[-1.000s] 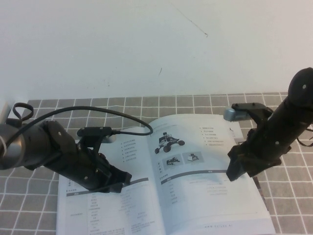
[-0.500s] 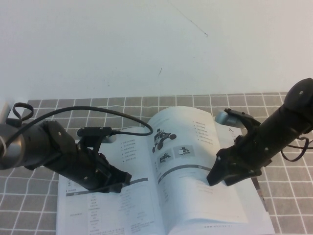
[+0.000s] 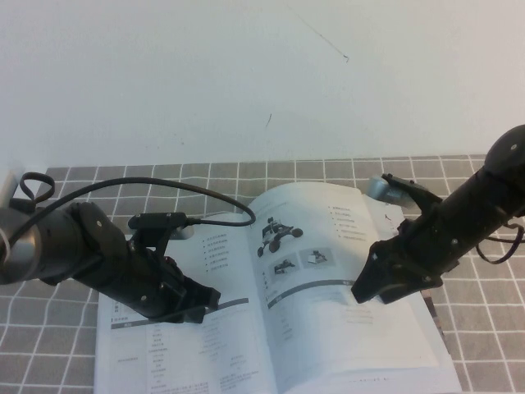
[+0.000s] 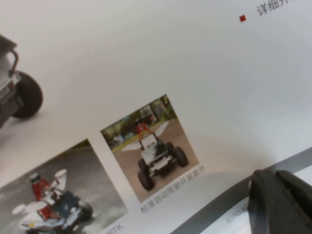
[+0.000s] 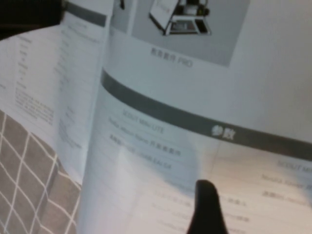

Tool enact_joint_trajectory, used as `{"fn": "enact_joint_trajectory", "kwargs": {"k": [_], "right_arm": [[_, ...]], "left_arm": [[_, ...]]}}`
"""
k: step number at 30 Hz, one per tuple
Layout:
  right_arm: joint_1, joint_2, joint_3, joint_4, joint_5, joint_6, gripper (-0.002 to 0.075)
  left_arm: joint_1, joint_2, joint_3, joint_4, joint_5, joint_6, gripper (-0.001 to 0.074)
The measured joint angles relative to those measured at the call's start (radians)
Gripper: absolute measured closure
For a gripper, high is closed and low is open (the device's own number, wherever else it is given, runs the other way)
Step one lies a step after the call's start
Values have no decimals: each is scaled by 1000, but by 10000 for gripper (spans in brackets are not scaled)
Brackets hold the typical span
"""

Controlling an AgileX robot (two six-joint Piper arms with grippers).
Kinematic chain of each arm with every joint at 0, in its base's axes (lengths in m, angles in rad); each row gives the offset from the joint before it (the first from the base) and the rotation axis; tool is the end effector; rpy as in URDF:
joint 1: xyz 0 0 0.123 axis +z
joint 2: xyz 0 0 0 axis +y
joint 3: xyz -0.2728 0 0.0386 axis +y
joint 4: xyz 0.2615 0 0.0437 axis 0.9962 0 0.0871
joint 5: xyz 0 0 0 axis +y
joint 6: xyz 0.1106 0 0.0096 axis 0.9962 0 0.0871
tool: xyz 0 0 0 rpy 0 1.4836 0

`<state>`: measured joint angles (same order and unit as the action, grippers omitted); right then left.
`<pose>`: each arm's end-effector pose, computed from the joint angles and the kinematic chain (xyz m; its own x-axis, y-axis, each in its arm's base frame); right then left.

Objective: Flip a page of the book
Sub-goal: Open the closed book

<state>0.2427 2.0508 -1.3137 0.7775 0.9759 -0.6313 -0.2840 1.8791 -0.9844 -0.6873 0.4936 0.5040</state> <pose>0.3660 0.1571 0.1139 -0.9244 -0.3352 -0.1817 -0.3776 0.7382 0.5590 0.3318 -0.1317 0.0958 -0.9338 0.1518 -0.3241 0.2598 0.9104 -0.3221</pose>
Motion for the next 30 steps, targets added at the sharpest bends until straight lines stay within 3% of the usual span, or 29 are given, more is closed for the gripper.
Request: {"fn": "enact_joint_trajectory", "kwargs": {"k": [11,30], "right_arm": [[-67,0,-23,-182,-12,96,266],[-67,0,-23,-178,21,102,266]], "left_arm": [[0,0,0,0,2,0,738],[0,0,0,0,2,0,738]]}}
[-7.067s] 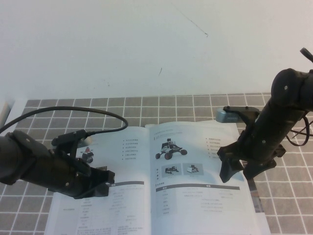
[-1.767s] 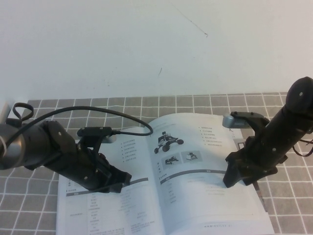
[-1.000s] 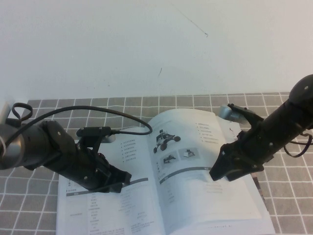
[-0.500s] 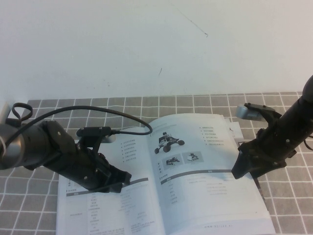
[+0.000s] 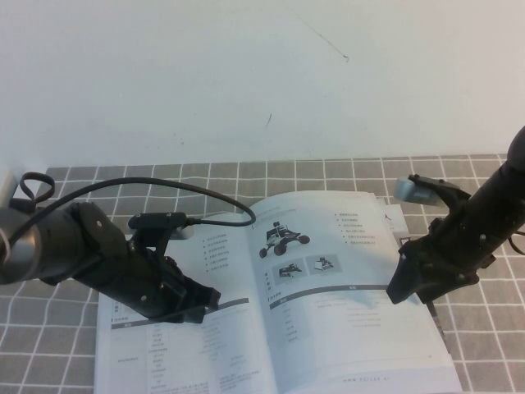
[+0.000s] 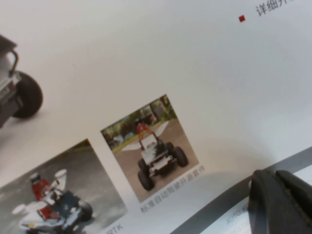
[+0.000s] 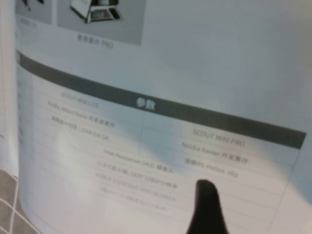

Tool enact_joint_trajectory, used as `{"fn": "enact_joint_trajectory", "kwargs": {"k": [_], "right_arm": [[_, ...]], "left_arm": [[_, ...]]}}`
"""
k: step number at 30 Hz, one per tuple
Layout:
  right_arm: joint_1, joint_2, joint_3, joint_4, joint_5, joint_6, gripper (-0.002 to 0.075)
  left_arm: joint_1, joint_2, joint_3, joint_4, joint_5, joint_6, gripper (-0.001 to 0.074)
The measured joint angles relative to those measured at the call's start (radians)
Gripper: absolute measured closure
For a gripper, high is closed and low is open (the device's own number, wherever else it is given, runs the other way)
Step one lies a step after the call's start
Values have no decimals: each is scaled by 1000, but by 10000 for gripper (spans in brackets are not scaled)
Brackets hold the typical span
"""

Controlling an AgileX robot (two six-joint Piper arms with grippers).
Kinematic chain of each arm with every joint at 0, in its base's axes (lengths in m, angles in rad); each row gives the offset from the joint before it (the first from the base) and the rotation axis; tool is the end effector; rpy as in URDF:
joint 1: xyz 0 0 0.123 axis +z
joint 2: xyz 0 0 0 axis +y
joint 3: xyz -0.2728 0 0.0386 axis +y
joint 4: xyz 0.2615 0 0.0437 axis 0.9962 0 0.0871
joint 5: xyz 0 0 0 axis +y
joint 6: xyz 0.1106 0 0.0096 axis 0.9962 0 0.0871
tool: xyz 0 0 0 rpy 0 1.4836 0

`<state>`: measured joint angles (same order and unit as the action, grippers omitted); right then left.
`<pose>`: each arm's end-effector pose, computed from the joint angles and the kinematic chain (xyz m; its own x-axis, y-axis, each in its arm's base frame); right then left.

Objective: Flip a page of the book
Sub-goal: Open the closed book

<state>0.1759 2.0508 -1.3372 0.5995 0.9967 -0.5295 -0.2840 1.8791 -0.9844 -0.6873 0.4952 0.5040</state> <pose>0.3749 0.1201 0.1113 -0.9392 -0.3219 -0.1195 -0.3397 0.8205 0.4597 0.3317 -0.1317 0.0958 -0.9341 0.1523 -0.3228 0.2600 0.9101 -0.3228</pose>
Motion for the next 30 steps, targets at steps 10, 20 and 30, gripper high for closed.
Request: {"fn": "enact_joint_trajectory", "kwargs": {"k": [10,20,30], "right_arm": [[0,6,0,-25,-2,-7,266],[-4,50,-9,22,63,-71,266],[-6,71,-9,259,116,-226,266]], "left_arm": [[0,0,0,0,0,0,738],[0,0,0,-2,-4,0,738],[0,0,0,-4,-5,0,738]]}}
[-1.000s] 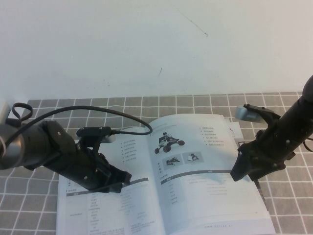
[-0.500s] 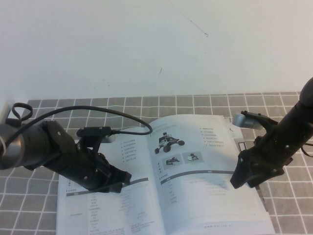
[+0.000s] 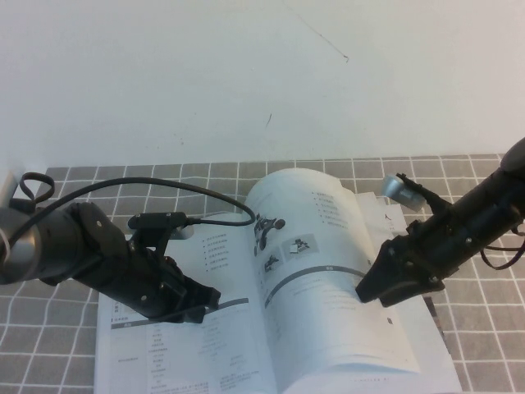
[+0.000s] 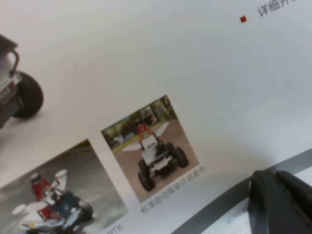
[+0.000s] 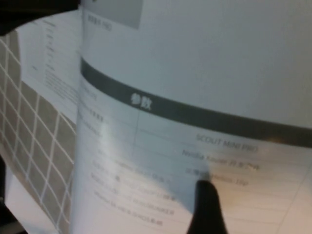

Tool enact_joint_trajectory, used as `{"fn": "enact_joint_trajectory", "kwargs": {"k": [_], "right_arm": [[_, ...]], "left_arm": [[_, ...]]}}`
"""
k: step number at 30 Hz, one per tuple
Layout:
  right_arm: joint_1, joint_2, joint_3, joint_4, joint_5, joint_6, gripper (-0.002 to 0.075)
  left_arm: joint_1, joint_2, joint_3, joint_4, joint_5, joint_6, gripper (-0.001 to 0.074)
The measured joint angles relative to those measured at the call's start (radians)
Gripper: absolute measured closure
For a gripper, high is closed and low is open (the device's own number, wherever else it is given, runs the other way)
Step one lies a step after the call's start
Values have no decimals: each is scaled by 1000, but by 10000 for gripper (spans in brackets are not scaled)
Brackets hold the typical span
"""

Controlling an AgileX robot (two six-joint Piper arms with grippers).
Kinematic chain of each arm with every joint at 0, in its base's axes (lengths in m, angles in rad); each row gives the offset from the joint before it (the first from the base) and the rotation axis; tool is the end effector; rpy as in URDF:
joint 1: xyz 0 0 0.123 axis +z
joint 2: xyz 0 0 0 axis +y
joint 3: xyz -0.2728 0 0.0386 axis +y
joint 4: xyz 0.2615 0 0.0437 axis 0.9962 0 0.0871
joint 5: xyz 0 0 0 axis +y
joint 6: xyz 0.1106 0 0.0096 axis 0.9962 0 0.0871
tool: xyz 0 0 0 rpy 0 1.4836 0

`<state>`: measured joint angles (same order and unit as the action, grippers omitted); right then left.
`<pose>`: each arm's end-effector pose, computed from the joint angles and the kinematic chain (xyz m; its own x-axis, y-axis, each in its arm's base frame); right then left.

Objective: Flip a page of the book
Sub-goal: Open the closed book

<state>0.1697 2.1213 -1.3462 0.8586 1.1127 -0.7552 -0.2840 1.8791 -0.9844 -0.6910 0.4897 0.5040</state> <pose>0.3712 0.1401 0.1021 -0.9192 -0.3647 -0.1488 -0.3663 0.6528 0.6631 0.3323 -0.1317 0.0960 -0.9336 0.1472 -0.3268 0.2566 0.9110 -0.3229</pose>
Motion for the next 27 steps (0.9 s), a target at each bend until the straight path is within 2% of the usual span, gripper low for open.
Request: {"fn": "enact_joint_trajectory", "kwargs": {"k": [12,27], "right_arm": [[-6,0,0,256,54,-112,272],[-14,-26,-19,371,54,-122,283]], "left_arm": [[0,0,0,0,0,0,738],[0,0,0,0,5,0,738]]}}
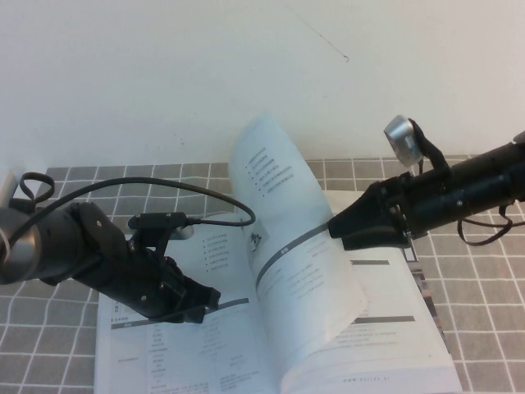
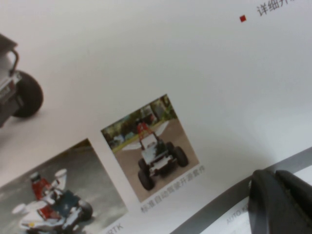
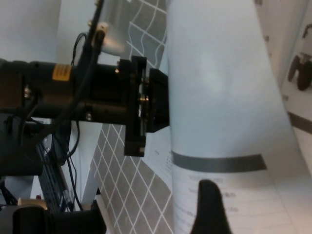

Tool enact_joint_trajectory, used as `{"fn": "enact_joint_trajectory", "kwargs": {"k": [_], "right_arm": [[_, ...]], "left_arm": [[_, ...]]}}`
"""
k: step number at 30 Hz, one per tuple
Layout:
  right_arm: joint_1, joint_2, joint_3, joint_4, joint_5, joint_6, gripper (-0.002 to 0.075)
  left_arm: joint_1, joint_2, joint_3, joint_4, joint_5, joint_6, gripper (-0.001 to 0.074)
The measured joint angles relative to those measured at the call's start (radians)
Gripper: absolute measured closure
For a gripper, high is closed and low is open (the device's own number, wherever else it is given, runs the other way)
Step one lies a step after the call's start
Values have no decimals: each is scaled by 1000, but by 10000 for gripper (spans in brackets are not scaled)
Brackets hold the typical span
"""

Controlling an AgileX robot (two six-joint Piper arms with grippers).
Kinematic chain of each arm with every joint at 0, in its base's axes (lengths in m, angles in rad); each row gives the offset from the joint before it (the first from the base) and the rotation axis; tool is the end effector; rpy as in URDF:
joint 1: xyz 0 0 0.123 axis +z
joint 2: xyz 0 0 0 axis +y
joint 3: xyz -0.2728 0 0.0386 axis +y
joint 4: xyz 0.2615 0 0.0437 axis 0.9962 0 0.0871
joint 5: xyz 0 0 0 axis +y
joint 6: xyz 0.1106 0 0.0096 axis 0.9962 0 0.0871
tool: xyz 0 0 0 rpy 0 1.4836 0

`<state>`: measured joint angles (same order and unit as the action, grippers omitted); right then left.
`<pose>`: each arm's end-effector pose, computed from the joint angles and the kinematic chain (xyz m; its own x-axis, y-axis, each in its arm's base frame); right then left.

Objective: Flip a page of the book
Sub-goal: Open the closed book

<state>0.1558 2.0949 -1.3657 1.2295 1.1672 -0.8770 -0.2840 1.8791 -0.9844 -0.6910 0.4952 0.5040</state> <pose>0.3886 0.1584 0.1448 -0.9404 -0.1687 -0.2954 -0.3401 0.4512 0.8250 0.3317 -0.1319 0.0959 -0.9348 0.1490 -0.3225 0.2573 0.9100 -0.3253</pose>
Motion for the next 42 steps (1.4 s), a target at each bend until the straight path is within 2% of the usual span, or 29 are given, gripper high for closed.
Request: {"fn": "enact_joint_trajectory", "kwargs": {"k": [18,26,29,35,42], "right_arm": [[0,-49,-63,-18,11,82,286],[5,-113,-71,-18,11,86,324],[42,-134,-72,-63,12,102,328],[182,-141,-73,-146,23,109,329],[224,-143,-73,-111,0,107,330]], "left_arm": [[0,0,0,0,0,0,738],[0,0,0,0,0,0,738],[0,0,0,-9,0,0,738],[0,-12,0,-45,8,0,738],[-2,-148,29,-26,93,6,738]]}}
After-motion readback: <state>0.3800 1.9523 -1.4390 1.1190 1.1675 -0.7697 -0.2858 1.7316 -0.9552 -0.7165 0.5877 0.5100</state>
